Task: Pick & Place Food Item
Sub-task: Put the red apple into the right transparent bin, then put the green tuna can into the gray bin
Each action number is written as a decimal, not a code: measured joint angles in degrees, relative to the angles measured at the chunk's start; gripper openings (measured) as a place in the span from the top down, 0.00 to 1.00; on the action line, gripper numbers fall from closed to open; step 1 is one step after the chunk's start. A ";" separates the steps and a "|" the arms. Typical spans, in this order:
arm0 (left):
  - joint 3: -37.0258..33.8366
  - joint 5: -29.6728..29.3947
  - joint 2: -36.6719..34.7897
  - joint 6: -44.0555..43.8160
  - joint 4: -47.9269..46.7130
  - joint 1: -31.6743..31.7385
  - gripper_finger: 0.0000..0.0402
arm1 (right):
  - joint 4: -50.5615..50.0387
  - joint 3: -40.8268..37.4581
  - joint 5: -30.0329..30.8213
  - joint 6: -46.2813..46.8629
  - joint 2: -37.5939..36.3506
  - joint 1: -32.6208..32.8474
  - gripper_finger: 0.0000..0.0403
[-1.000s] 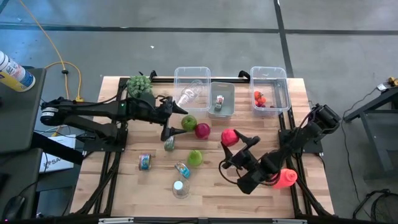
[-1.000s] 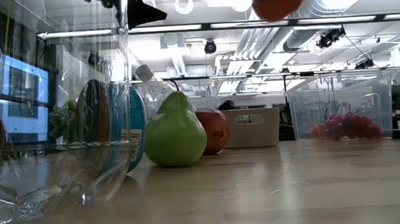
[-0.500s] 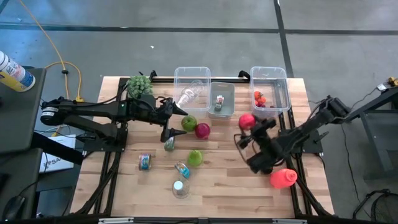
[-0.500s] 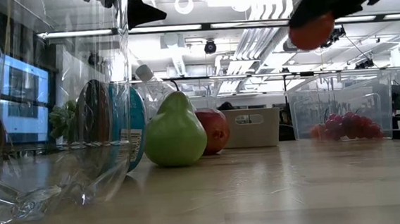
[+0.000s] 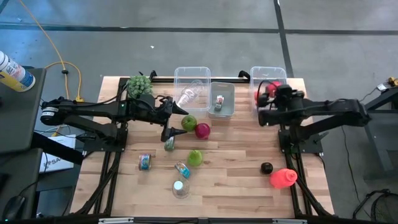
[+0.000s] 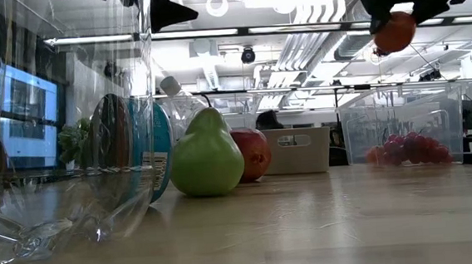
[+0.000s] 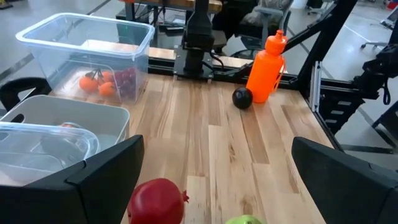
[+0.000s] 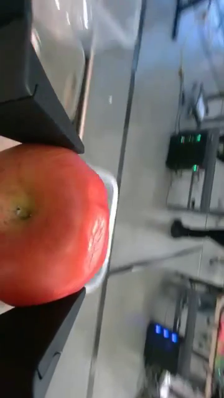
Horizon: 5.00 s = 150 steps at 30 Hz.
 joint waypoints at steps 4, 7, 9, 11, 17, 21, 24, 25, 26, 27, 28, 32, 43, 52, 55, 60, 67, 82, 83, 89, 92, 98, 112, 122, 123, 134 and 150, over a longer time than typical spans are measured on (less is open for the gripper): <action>0.00 0.00 0.00 0.00 -0.06 0.00 0.01 | 0.04 0.02 -0.43 -4.73 -0.57 -4.87 0.08; 0.00 0.00 0.00 0.00 -0.08 0.00 0.01 | 0.21 0.02 -1.02 -5.46 0.14 -7.57 0.06; 0.00 0.00 0.00 0.00 -0.08 0.00 0.01 | 0.32 0.02 -1.78 -6.92 0.74 -9.01 0.05; 0.00 0.00 0.00 0.00 -0.10 0.00 0.01 | 0.30 0.02 -2.66 -7.73 1.39 -10.24 0.04; 0.00 0.00 0.00 0.00 -0.19 0.00 0.01 | 2.15 0.02 1.07 -11.25 2.61 -9.26 0.01; 0.00 0.00 0.00 0.30 -1.16 0.00 0.01 | 9.10 0.02 3.59 -19.76 2.35 -0.54 0.01; 0.00 -0.04 0.01 2.22 -2.11 0.00 0.01 | 14.54 0.02 2.86 -26.66 2.22 7.29 0.01; 0.00 -0.04 0.04 3.04 -2.22 0.00 0.01 | 15.96 0.02 2.76 -27.91 2.26 9.41 0.01; 0.00 -0.04 0.26 3.72 -2.11 0.00 0.01 | 17.38 0.02 3.07 -28.60 2.30 11.57 0.01; 0.00 -0.04 0.62 4.23 -1.82 0.00 0.01 | 18.51 0.02 3.57 -28.75 2.35 13.46 0.01; 0.00 -0.04 0.82 4.45 -1.70 0.00 0.01 | 19.58 0.02 4.06 -28.71 2.49 15.21 0.01; 0.09 -0.06 2.05 4.20 -0.90 0.00 0.01 | 22.44 0.02 1.88 -26.80 3.05 21.82 0.01; 0.02 -0.13 4.32 3.64 -0.47 0.00 0.01 | 23.56 0.04 -5.69 -21.36 9.55 33.72 0.02; 0.02 1.57 4.28 3.56 -1.70 0.00 0.01 | 26.44 0.04 0.40 -19.66 15.76 34.33 0.02; 0.02 1.86 3.70 3.48 -3.57 0.00 0.01 | 26.75 0.02 -0.11 -19.70 17.81 34.22 0.02; 0.02 1.81 2.01 3.55 -6.32 0.00 0.01 | 28.00 0.02 -1.58 -19.70 20.76 34.24 0.02; 0.02 1.49 -0.01 10.12 -13.78 0.00 0.01 | 29.66 0.02 -1.43 -19.72 22.70 33.92 0.02; 0.02 7.53 -2.93 11.29 -32.25 0.56 0.01 | 30.67 0.00 -3.56 -19.73 22.76 33.93 0.02; 0.02 8.45 -2.93 10.88 -33.85 0.21 0.01 | 30.68 0.00 -3.68 -19.74 22.74 33.94 0.02; 0.02 8.72 -2.93 8.29 -35.89 -3.08 0.01 | 30.70 0.00 -2.37 -19.77 22.74 33.93 0.02; 0.02 8.72 -2.56 -0.06 -35.95 -4.12 0.01 | 30.88 0.00 -2.21 -19.77 22.74 33.93 0.02; -0.24 8.71 -1.13 -5.20 -36.11 -4.93 0.01 | 30.99 0.00 -2.54 -19.77 22.74 33.93 0.02; -0.72 7.75 3.28 26.21 -38.30 -5.70 0.01 | 31.77 0.00 -4.14 -19.77 22.72 33.93 0.02; -0.74 8.71 9.41 39.92 -33.85 -3.28 0.01 | 33.18 0.00 -3.02 -19.77 22.70 33.51 0.02; -0.76 8.68 10.33 41.47 -34.71 -2.93 0.01 | 33.32 0.00 -2.98 -19.77 22.70 33.43 0.02; -0.66 11.52 13.86 55.33 -37.18 -0.15 0.01 | 36.47 0.00 -2.02 -20.14 22.70 32.86 0.02; -0.72 4.40 14.04 38.03 -35.67 3.29 0.01 | 41.73 0.00 -7.48 -26.18 22.70 28.98 0.02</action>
